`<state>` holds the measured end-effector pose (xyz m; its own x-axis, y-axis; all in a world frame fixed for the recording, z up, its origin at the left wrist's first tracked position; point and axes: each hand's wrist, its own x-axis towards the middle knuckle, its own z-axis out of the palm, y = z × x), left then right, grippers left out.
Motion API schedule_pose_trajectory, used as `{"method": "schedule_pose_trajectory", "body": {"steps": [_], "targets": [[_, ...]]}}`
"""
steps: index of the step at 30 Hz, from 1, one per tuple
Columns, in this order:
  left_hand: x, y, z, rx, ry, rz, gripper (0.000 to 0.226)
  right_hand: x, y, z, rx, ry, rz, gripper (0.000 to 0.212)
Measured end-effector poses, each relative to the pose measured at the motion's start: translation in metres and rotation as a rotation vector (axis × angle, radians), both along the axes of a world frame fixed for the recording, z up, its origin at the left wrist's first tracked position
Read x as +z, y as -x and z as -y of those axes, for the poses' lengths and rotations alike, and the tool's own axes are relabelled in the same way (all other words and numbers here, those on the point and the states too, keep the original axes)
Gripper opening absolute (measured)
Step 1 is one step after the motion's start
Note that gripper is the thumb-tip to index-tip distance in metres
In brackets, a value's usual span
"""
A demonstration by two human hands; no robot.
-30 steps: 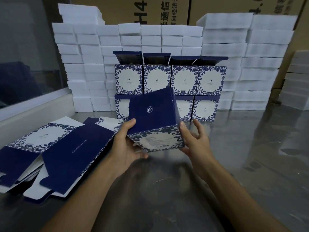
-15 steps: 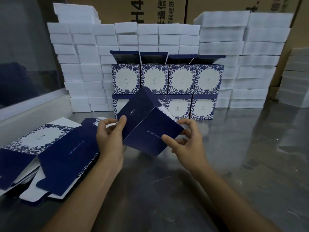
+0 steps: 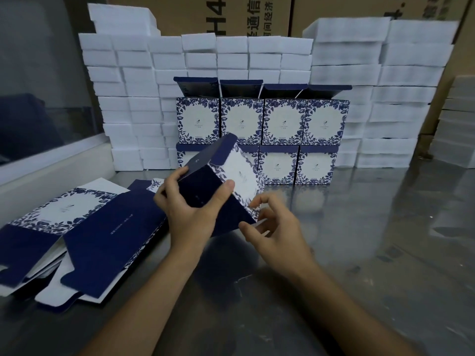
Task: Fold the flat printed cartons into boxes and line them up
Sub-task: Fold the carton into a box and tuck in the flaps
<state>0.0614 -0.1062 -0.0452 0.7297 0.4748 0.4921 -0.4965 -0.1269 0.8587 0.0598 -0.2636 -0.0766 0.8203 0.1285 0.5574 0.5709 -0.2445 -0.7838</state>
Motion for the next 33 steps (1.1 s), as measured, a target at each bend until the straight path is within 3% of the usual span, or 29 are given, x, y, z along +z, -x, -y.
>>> {"method": "schedule_pose_trajectory", "body": {"steps": [6, 12, 14, 17, 24, 28, 31, 33], "targets": [[-0.004, -0.004, -0.005, 0.005, 0.079, 0.014, 0.062, 0.002, 0.006, -0.007, 0.06, -0.046, 0.014, 0.011], [-0.002, -0.001, -0.006, -0.26, 0.105, -0.004, 0.05, 0.009, 0.002, 0.001, -0.369, -0.133, 0.169, 0.014], [-0.001, 0.001, -0.005, -0.353, 0.116, 0.035, 0.043, 0.014, 0.003, 0.004, -0.339, -0.235, 0.127, 0.02], [0.0, 0.002, -0.003, -0.46, 0.128, 0.057, 0.055, 0.016, 0.005, 0.007, -0.285, -0.291, 0.086, 0.034], [-0.005, -0.001, -0.002, -0.462, -0.003, 0.012, 0.056, 0.013, -0.001, 0.007, -0.212, -0.189, 0.106, 0.057], [-0.01, -0.001, -0.002, -0.463, -0.112, -0.019, 0.059, 0.012, -0.006, 0.011, -0.229, -0.168, 0.068, 0.036], [-0.011, 0.002, 0.001, -0.421, -0.22, -0.004, 0.038, 0.014, -0.005, 0.011, -0.31, -0.102, 0.183, 0.019], [-0.011, 0.004, 0.004, -0.27, -0.432, 0.001, 0.027, 0.016, -0.003, 0.01, -0.372, -0.042, 0.268, 0.019]]}}
